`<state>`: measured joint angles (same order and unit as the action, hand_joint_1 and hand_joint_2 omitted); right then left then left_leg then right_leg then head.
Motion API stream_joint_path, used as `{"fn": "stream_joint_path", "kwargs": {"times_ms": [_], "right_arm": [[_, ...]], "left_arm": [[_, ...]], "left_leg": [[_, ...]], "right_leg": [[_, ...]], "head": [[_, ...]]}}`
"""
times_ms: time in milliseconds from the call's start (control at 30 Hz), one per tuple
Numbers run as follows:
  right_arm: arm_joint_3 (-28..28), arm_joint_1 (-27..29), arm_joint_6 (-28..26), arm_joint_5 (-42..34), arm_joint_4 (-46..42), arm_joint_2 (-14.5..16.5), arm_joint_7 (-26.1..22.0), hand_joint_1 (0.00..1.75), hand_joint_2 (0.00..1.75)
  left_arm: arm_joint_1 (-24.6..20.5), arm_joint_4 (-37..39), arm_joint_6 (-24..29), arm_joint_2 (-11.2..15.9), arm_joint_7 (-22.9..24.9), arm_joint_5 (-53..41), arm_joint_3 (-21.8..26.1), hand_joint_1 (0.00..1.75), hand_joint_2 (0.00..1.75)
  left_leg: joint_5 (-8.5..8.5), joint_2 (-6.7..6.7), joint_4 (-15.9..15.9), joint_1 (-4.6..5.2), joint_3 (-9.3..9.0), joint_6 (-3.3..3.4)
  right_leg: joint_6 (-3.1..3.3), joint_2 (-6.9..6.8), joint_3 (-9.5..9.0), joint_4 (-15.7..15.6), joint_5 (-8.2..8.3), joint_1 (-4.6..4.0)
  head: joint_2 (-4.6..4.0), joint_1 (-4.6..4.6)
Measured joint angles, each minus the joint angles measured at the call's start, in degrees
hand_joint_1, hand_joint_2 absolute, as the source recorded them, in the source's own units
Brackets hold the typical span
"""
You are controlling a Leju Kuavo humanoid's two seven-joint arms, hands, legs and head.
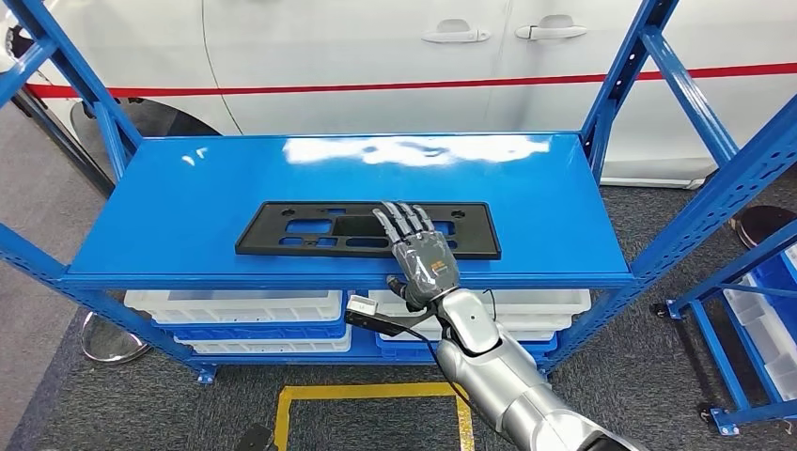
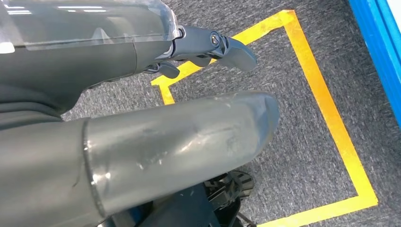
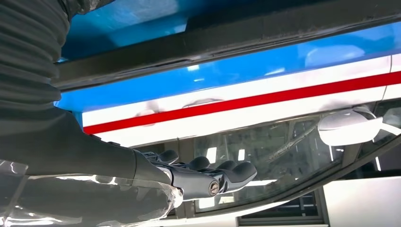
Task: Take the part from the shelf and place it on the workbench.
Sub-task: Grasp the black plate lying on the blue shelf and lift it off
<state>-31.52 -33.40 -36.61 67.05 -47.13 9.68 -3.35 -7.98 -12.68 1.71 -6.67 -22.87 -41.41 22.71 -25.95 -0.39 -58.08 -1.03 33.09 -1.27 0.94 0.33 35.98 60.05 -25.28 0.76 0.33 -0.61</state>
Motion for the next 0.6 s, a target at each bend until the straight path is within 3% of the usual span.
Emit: {"fn": "stream_joint_path", "kwargs": {"times_ms": [600], "right_arm": [[-0.2,0.7,0.0,0.1,-1.0,0.0,0.1,0.0,1.75]], "left_arm": [[0.1,0.0,-0.5,0.1,-1.5,0.2,0.0,0.0,0.0]], "left_leg": [[-0.01,0.0,0.0,0.0,0.01,0.01]], "right_leg": [[-0.01,0.0,0.0,0.0,0.0,0.01]], "head": [[0.0,0.0]]}}
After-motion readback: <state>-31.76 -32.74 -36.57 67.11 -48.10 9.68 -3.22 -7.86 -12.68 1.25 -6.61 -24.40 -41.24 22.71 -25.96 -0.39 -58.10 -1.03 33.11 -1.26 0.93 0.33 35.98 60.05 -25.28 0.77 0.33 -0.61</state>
